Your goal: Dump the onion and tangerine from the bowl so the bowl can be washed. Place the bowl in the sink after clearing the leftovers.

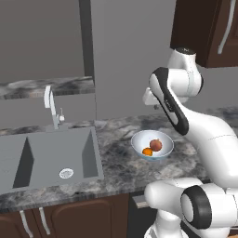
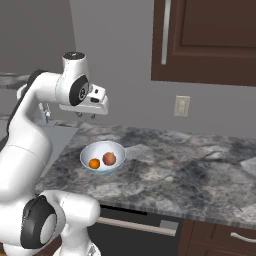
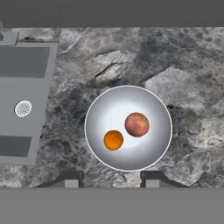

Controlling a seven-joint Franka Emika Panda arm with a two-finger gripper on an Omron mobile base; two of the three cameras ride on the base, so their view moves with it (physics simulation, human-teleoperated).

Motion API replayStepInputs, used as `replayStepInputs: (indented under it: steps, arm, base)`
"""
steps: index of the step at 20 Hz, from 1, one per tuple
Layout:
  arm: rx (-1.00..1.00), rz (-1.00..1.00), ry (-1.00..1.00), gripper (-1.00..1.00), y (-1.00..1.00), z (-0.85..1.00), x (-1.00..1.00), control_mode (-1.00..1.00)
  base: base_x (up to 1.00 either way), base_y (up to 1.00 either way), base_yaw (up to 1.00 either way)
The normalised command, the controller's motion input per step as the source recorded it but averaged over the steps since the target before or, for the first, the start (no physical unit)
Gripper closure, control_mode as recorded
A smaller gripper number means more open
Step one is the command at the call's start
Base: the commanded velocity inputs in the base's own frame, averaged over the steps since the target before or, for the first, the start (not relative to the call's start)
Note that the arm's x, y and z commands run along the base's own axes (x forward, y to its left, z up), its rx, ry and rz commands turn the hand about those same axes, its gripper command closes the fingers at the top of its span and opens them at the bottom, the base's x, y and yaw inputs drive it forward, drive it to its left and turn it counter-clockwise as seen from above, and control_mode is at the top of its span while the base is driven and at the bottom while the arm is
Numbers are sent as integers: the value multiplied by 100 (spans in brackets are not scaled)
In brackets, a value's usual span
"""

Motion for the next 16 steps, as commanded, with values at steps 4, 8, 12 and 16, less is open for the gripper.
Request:
replayStepInputs:
  steps: [4, 8, 12, 16]
  arm:
    - [1, 0, 0, -100, -2, 0, -3, -100]
    - [6, -9, 7, -100, -29, -36, -28, -100]
    - [0, -16, 25, -100, -44, -98, -3, -100]
    - [1, -16, 26, -100, -52, -100, -3, -100]
  base:
    - [0, 0, 0]
    - [0, 0, 0]
    - [0, 0, 0]
    - [0, 0, 0]
